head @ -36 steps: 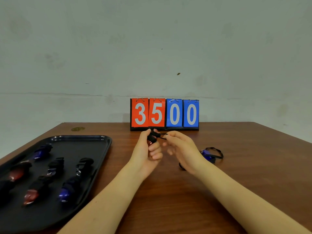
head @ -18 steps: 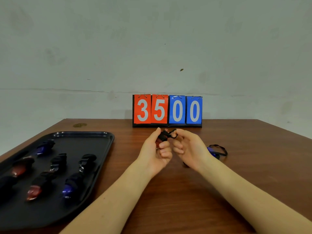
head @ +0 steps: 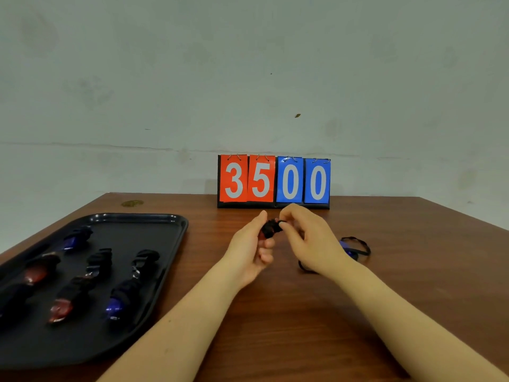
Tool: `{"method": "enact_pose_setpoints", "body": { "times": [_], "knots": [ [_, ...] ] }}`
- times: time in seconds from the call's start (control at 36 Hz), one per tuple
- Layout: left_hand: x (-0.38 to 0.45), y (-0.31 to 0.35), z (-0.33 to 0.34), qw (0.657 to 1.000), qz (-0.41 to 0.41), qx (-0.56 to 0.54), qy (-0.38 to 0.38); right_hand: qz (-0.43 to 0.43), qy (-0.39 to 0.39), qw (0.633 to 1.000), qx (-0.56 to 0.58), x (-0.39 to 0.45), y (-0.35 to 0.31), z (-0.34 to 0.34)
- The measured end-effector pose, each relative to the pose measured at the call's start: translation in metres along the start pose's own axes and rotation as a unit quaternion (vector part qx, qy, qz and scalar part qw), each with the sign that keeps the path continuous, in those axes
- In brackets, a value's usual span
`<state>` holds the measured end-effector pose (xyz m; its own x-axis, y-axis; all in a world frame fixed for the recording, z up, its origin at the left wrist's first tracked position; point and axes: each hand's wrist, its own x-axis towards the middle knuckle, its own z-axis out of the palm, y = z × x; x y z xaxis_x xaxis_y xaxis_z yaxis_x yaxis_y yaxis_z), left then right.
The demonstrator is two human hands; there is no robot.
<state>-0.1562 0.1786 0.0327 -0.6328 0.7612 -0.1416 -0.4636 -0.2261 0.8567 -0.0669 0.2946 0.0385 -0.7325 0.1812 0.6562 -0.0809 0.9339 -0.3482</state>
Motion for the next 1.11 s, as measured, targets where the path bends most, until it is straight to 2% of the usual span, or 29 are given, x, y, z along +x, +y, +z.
{"method": "enact_pose_setpoints", "body": {
  "times": [0.14, 0.28, 0.42, 0.58, 0.69, 0.86, 1.0, 1.06, 1.11],
  "knots": [
    [0.007, -0.002, -0.002, 0.991, 0.037, 0.117, 0.047, -0.028, 0.025, 0.998, -0.051, 0.0, 0.003, 0.0],
    [0.017, -0.002, -0.004, 0.962, 0.112, 0.227, 0.098, -0.016, 0.048, 0.999, -0.019, 0.002, 0.002, 0.002],
    [0.019, 0.0, -0.005, 0.951, 0.112, 0.273, 0.093, 0.047, 0.04, 0.995, 0.076, 0.003, 0.002, 0.0],
    [0.021, -0.001, -0.007, 0.939, 0.113, 0.313, 0.083, 0.124, -0.013, 0.966, 0.227, 0.003, -0.001, -0.003],
    [0.019, -0.002, -0.005, 0.937, 0.114, 0.322, 0.075, 0.173, -0.041, 0.926, 0.333, 0.004, 0.001, -0.007],
    [0.014, -0.003, -0.002, 0.938, 0.131, 0.317, 0.048, 0.256, -0.111, 0.812, 0.512, 0.005, 0.004, -0.011],
    [0.007, -0.005, 0.002, 0.896, 0.192, 0.397, 0.057, 0.315, -0.135, 0.747, 0.57, 0.005, 0.009, -0.008],
    [0.004, -0.006, 0.002, 0.872, 0.212, 0.436, 0.063, 0.334, -0.137, 0.736, 0.573, 0.005, 0.009, -0.007],
    [0.003, -0.007, 0.002, 0.866, 0.213, 0.447, 0.066, 0.344, -0.137, 0.731, 0.573, 0.004, 0.009, -0.005]
  ]
}}
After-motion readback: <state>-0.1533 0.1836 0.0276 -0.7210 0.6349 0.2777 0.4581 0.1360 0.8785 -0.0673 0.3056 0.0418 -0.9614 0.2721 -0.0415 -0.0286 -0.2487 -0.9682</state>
